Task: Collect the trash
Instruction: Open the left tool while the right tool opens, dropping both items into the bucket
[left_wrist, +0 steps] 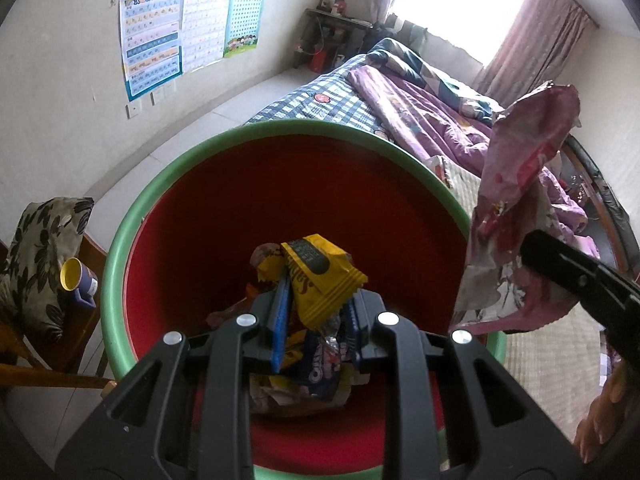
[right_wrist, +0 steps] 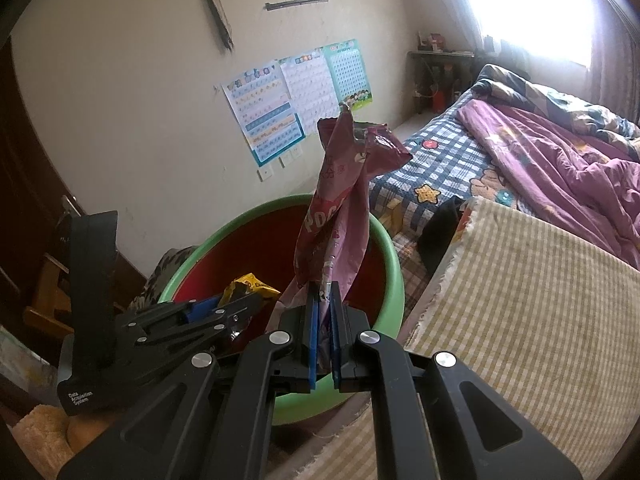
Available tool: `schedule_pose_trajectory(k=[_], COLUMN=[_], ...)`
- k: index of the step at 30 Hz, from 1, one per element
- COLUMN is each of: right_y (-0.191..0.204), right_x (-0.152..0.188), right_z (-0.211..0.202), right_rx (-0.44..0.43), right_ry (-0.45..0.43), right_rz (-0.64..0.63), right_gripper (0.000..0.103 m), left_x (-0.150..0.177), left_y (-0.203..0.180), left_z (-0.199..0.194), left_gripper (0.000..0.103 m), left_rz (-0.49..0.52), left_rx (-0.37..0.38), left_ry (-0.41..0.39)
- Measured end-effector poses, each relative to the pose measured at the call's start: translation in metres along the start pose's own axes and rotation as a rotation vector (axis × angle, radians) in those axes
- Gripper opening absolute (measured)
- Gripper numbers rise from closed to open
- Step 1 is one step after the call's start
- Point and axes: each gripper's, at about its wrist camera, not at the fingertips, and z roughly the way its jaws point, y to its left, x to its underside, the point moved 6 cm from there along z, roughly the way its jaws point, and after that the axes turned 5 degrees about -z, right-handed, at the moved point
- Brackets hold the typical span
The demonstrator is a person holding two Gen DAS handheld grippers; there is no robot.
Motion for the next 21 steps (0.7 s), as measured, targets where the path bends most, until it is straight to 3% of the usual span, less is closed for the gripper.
schedule_pose_trajectory(k=[14, 18, 21], right_y=[-0.0009, -0.0017, -0.0018], right_x=[0.0013, 0.0031, 0.0032], right_z=[0.0034, 0.0035, 0.0034], right_rx=[0.003, 0.0, -0.004], right_ry=[0.013, 0.019, 0.021], right_rz=[0.001, 0.005, 0.009], right_gripper=[0.006, 0.008, 0.009], left_x=[0.0007, -0.001, -0.0026], left_y=[-0.0006, 0.0, 0.0019], left_z=[0.0023, 0.0013, -0.0015], left_gripper=[0.025, 0.032, 0.044], left_rz=[0.001, -0.002, -0.004], left_rx=[-0.006, -0.006, -0.015], left_ry=[0.003, -0.005, -0.023])
